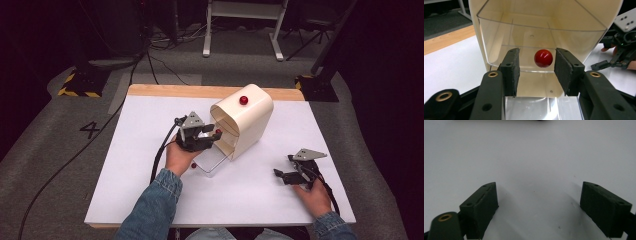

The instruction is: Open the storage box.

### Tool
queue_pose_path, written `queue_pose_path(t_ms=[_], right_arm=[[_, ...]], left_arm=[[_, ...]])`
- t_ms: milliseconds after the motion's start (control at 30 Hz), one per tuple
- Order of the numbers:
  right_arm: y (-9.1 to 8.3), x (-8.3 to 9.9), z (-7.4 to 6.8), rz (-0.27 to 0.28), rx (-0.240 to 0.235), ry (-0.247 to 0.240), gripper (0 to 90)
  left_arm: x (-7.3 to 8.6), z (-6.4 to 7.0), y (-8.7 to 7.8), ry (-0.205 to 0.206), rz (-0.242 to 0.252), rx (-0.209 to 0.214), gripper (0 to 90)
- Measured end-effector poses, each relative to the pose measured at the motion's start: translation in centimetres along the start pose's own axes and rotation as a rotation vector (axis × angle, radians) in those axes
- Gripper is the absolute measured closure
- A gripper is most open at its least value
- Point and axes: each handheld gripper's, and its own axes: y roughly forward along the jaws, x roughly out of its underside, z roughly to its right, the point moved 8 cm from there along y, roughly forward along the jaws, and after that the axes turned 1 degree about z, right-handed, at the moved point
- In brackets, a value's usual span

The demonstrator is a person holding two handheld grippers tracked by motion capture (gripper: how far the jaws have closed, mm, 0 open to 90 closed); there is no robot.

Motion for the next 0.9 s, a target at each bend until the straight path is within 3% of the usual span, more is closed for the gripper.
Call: queue_pose_path(t_ms=[167, 267, 333, 633, 767, 900], right_arm=[[0.0, 0.0, 0.0, 0.0, 0.002, -0.003, 14.9], [0.0, 0.0, 0.0, 0.0, 0.0, 0.001, 14.9], [0.0, 0.0, 0.0, 0.0, 0.0, 0.0, 14.9], [0.0, 0.0, 0.0, 0.0, 0.001, -0.002, 14.9], [0.0, 0.0, 0.0, 0.001, -0.001, 0.0, 14.9], [0.0, 0.0, 0.0, 0.002, 0.002, -0.004, 15.0]], left_arm=[[0.0, -0.1, 0.0, 0.002, 0.001, -0.003, 59.7], [0.0, 0.2, -0.1, 0.036, 0.003, -0.006, 72.8], [-0.1, 0.4, -0.2, 0.061, -0.005, -0.018, 72.8], [0.3, 0.7, -1.0, 0.07, -0.02, -0.012, 73.1], [0.8, 0.8, -2.2, 0.063, -0.021, -0.014, 73.2], [1.3, 1.0, -3.4, 0.091, -0.018, -0.031, 73.2]])
